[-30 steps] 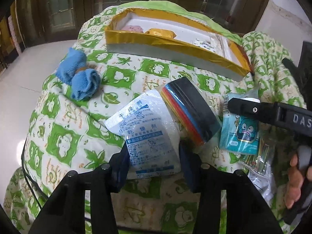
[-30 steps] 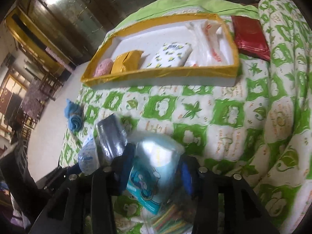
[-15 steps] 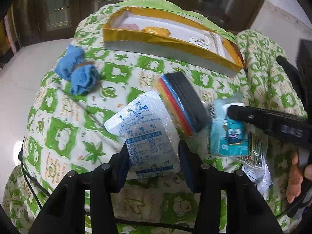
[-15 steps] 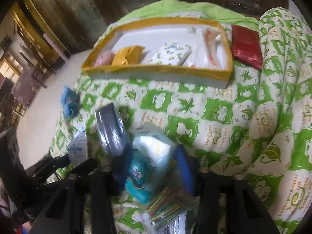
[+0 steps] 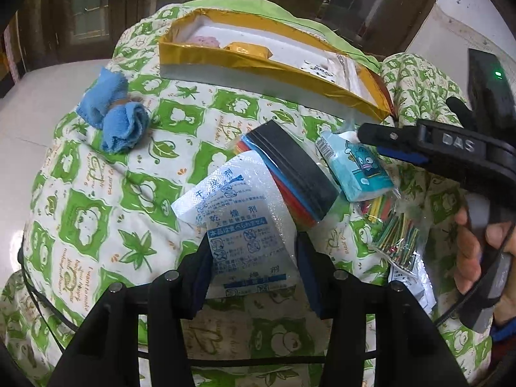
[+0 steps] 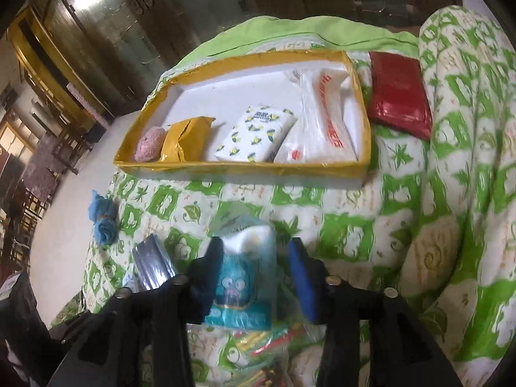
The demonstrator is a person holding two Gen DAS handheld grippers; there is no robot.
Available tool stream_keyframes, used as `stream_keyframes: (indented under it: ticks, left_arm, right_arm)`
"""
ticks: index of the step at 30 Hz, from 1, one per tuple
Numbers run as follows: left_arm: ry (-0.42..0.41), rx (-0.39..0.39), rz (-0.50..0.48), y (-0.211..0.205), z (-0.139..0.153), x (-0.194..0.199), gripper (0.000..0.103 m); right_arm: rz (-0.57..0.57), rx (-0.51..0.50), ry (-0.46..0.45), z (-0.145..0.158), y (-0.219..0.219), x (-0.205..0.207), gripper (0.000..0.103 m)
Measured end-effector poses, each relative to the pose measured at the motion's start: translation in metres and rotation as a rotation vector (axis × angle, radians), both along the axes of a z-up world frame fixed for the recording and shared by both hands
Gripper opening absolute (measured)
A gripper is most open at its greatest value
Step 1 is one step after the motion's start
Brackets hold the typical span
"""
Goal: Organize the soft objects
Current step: 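Grasp the white desiccant packet with the left tool while the right tool lifts the wipes pack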
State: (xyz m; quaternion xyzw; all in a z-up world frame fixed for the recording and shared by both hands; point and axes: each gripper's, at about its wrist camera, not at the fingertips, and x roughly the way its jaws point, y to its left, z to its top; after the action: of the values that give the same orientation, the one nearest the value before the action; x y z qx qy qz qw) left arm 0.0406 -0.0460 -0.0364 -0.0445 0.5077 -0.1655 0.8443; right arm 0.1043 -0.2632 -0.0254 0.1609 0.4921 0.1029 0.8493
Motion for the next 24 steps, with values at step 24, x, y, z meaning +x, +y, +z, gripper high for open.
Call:
stream_keyframes:
  ticks: [24]
  left_arm:
    - [-0.053, 0.051, 0.012, 0.001, 0.007, -0.003, 0.046]
  right_arm:
    - [0.065, -0.141, 0.02, -0.013, 0.029, -0.014, 0.045]
